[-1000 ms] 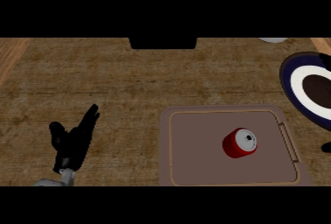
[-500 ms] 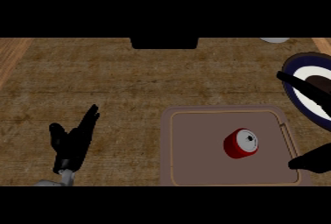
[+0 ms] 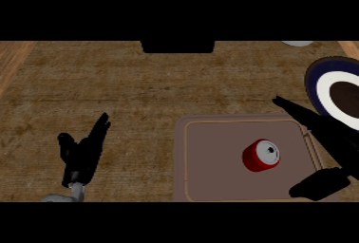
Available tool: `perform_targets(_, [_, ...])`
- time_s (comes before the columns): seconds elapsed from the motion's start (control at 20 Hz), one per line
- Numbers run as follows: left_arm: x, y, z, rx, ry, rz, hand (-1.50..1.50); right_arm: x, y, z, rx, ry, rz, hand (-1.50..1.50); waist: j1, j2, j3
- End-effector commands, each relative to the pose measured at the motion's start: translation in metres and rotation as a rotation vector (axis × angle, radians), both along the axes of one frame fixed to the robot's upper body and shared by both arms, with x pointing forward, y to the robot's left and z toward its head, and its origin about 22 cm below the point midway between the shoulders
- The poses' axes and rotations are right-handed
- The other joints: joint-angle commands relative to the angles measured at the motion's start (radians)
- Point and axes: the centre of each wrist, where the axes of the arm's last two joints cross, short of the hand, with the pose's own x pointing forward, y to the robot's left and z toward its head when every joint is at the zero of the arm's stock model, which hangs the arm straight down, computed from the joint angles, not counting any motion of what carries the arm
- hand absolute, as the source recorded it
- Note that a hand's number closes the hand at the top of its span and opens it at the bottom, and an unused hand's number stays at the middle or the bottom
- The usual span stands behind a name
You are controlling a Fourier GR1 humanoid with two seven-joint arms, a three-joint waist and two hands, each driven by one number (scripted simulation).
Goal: Pick the can from the tray and place it in the plate
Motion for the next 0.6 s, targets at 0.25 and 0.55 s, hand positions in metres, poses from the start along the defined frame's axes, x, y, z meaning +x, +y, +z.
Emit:
perform_targets(0.25, [-0.013, -0.01, -0.005, -0.025, 0.054, -0.027, 0.0, -0.007, 0.045, -0.036, -0.028, 0.016, 0.009, -1.5, 0.006, 0.006, -0.007])
perform_targets(0.55, [-0.002, 0.005, -0.011, -0.035, 0.051, -0.016, 0.0, 0.01, 0.044, -0.031, -0.141, 0.011, -0.043, -1.5, 0.004, 0.007, -0.007])
